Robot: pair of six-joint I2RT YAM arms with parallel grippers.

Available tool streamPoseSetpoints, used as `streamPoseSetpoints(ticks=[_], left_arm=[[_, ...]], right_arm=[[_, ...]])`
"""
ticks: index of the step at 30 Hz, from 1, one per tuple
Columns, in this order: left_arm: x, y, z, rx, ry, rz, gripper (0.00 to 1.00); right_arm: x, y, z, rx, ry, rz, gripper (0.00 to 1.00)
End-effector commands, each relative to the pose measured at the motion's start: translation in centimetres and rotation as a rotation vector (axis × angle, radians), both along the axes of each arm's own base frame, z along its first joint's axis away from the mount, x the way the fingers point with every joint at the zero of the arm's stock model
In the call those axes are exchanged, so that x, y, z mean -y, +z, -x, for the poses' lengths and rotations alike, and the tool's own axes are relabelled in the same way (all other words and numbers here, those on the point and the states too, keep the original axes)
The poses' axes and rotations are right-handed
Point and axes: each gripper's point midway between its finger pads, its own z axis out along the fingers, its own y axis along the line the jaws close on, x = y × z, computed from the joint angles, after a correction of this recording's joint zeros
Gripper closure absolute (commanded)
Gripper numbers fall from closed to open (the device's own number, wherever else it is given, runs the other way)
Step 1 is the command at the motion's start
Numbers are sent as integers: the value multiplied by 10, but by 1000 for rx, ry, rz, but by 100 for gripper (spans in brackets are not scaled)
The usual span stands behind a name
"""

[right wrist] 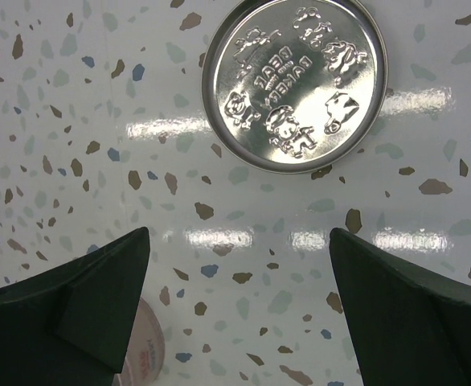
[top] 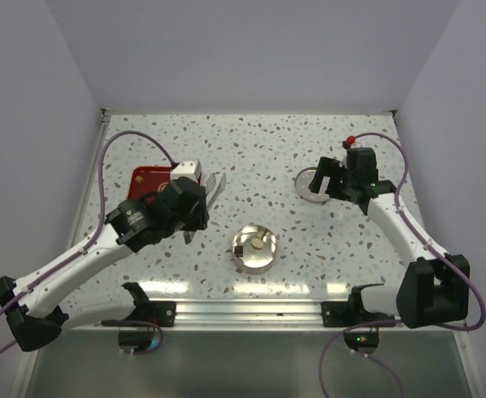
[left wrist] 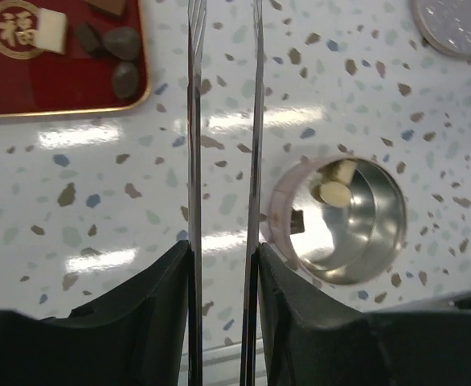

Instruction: Pack the chocolate

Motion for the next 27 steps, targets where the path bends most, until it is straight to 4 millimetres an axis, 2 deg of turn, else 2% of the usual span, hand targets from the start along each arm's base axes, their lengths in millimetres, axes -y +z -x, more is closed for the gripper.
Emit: streamPoseSetpoints(ticks=[1, 3, 4, 8, 9, 12, 18, 22, 27], left_arm=[[-31, 1, -41, 41, 77, -66, 59], [-51, -5, -51, 29, 100, -86, 59], [-74, -6, -62, 26, 175, -86, 59], [-119, -15, -70, 8, 260, -130, 59], [-129, -23, -70, -12, 284, -144, 59], [-133, -38, -69, -41, 278, -162, 59], [-128, -60, -64, -81, 247, -156, 56], [-123, -62, -66, -73, 221, -137, 55], [-118, -74, -67, -112, 196, -140, 53]], right_arm=[[-2, 24, -11, 60, 16, -1, 3], [0, 24, -10, 62, 14, 9, 3], [1, 25, -9, 64, 12, 11, 3], [1, 23, -7, 62, 12, 11, 3], [1, 23, -7, 64, 12, 11, 3], [1, 22, -7, 60, 10, 9, 3], [0, 22, -8, 59, 16, 9, 3], [-1, 19, -7, 50, 17, 2, 3], [-1, 19, -6, 50, 19, 2, 3]])
